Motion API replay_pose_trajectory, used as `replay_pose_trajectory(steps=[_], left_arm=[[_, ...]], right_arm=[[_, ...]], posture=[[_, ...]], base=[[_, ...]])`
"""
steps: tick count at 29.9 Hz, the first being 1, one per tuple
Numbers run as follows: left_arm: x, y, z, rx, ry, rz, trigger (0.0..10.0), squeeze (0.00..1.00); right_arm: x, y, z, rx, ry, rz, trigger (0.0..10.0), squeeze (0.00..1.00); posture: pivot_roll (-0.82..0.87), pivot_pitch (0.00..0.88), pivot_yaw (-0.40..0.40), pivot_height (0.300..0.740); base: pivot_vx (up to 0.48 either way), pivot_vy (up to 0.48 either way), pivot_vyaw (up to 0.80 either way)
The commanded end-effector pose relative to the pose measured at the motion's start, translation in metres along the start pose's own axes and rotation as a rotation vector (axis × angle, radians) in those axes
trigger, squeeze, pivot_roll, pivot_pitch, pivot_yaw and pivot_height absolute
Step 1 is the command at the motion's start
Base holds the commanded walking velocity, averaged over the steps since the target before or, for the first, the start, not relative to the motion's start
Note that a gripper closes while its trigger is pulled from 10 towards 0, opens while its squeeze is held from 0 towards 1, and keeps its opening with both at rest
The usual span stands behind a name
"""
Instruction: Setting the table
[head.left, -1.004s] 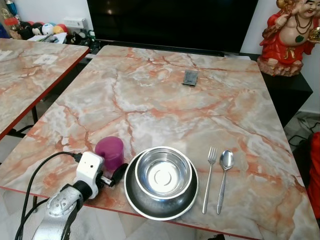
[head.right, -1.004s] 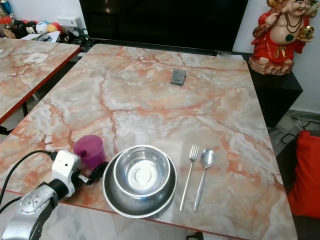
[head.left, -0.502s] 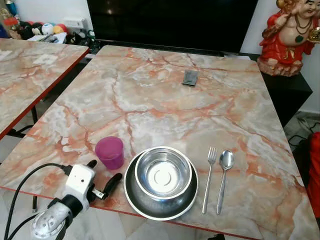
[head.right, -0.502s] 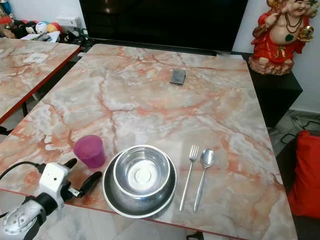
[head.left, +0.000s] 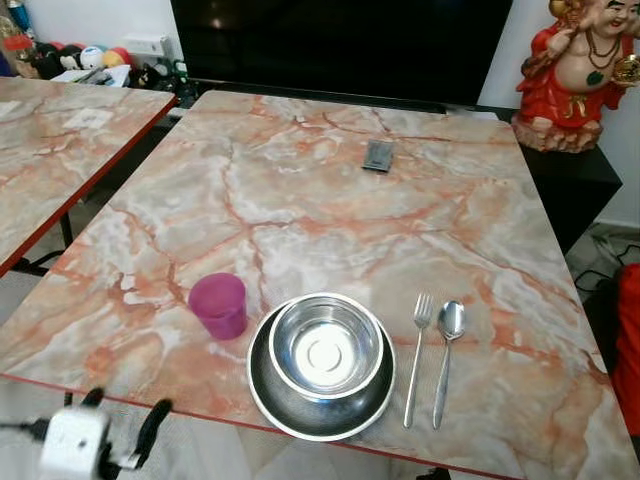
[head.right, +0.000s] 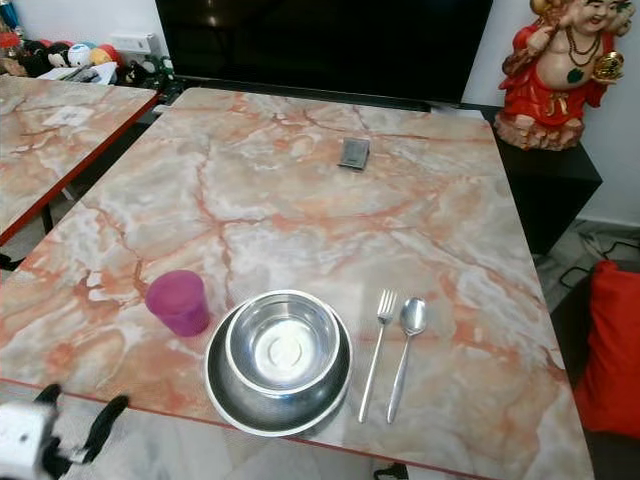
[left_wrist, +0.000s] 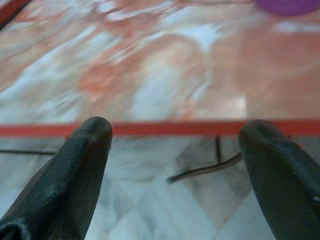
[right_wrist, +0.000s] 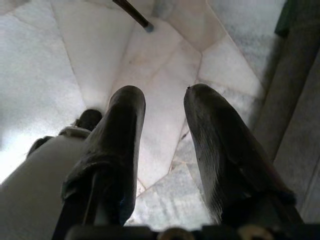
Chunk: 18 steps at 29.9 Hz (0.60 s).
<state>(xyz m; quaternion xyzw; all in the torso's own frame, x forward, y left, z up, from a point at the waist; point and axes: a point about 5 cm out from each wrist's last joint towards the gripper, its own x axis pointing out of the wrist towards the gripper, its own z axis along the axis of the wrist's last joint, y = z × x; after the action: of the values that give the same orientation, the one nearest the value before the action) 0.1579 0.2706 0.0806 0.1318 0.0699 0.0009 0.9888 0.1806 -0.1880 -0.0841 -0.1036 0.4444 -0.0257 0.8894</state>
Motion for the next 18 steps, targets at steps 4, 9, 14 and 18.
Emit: replay_pose_trajectory(steps=[4,9,14,18], left_arm=[[-0.019,0.034,-0.027,0.046,0.105,0.274,10.0,0.00],[-0.031,0.061,-0.064,0.099,0.287,0.482,10.0,0.00],[-0.019,0.043,-0.099,0.143,0.437,0.354,10.0,0.00],[-0.003,0.004,-0.118,0.086,0.529,0.131,10.0,0.00]], right_arm=[[-0.001,0.001,-0.006,-0.012,0.022,0.007,10.0,0.00],[-0.001,0.001,-0.006,-0.009,0.024,0.004,10.0,0.00],[-0.001,0.002,-0.007,-0.022,0.031,0.011,10.0,0.00],[-0.001,0.002,-0.007,-0.014,0.031,0.006,10.0,0.00]], posture=[[0.09,0.104,-0.033,0.740],[0.08,0.097,-0.029,0.740],[0.10,0.077,-0.032,0.740],[0.09,0.064,-0.028,0.740]], base=[[0.000,0.000,0.00],[0.000,0.000,0.00],[0.000,0.000,0.00],[0.000,0.000,0.00]])
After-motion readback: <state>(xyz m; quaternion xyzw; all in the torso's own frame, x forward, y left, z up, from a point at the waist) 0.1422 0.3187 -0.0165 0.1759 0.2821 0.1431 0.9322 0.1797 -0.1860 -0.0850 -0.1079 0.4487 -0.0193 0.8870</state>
